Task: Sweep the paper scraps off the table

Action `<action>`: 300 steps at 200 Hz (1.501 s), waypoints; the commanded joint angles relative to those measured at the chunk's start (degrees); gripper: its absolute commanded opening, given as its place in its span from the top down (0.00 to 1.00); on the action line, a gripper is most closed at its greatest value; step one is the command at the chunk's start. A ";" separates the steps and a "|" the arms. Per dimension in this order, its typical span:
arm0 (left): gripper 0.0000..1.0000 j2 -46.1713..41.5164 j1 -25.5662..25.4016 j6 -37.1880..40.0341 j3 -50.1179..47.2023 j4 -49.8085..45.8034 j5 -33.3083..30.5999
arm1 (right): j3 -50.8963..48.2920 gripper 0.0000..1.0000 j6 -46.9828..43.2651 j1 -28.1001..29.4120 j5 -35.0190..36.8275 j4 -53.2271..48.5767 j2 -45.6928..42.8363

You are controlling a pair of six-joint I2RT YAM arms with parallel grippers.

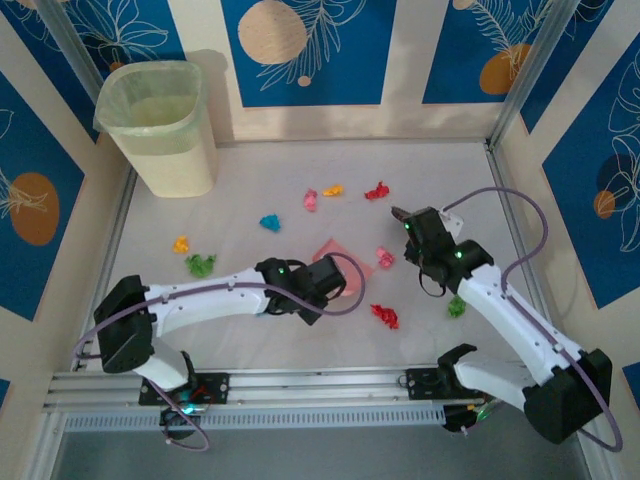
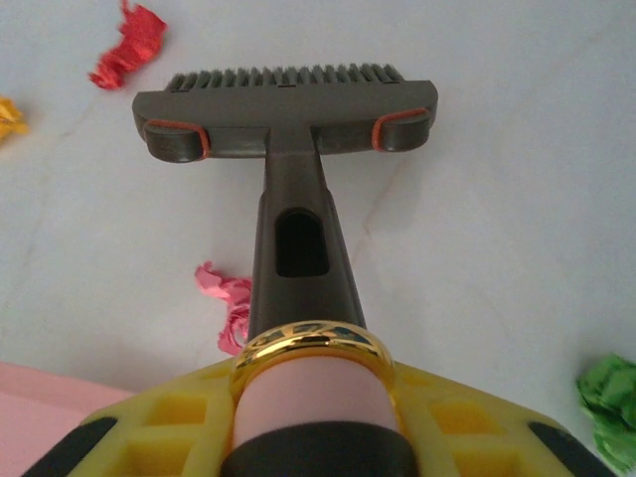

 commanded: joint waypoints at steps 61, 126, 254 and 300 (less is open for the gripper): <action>1.00 4.83 2.04 2.39 0.72 5.28 5.45 | 7.61 1.00 7.68 -0.03 -16.33 -11.88 0.01; 1.00 6.98 2.03 3.30 -1.70 9.61 6.06 | 7.94 1.00 14.60 2.24 -27.94 -11.06 -1.70; 1.00 7.23 2.66 3.40 -6.07 14.91 1.15 | 1.46 1.00 27.87 2.57 -44.90 -0.79 -9.68; 1.00 1.83 2.83 3.22 -10.36 20.98 -2.33 | 3.46 1.00 25.71 1.45 -41.65 -2.10 -11.84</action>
